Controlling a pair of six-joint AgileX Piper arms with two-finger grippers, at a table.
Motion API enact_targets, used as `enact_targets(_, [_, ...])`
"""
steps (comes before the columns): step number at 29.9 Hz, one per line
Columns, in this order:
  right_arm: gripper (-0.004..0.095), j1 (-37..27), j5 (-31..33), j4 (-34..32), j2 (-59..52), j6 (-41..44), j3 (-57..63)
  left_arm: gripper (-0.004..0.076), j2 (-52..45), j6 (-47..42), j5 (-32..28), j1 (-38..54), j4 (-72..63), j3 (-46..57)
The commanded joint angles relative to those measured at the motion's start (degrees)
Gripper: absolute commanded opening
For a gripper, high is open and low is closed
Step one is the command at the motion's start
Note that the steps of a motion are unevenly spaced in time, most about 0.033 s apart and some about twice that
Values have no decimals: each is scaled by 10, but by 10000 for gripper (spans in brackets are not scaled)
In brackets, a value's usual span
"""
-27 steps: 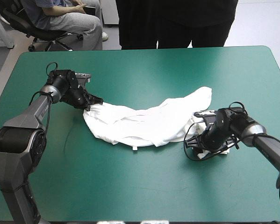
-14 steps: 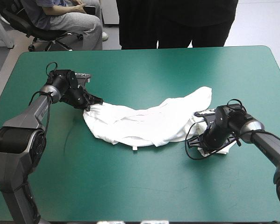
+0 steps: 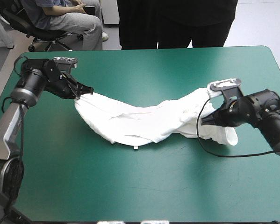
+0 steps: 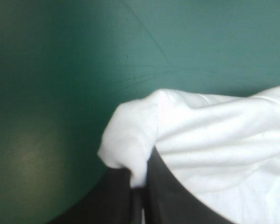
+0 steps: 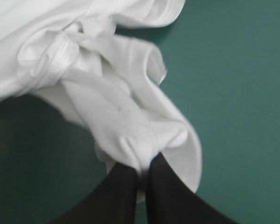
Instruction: Fold the cloth
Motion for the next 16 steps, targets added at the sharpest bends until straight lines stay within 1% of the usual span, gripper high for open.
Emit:
enact_targets(1, [-17,-1,-4,-30,-27,-6,-103,-18,-90,-3,-11,1,-7,-42])
enact_targets(6, [-18,-1,-12,-32,-25,-39,-252,-18,-164,-5,-19,1,-18,-119])
enact_targets(9, [-17,-1,-22,-31,-25,-72,-339,-18,-191,-5,-29,1,-38,-188])
enact_targets(14, [-17,-1,-48,-1,-25,-137,-462,-18,-220,-5,-64,1,-65,-301])
enact_targets(16, [-17,-1,-66,8,-25,-145,-508,-18,-226,-5,-84,1,-76,-342])
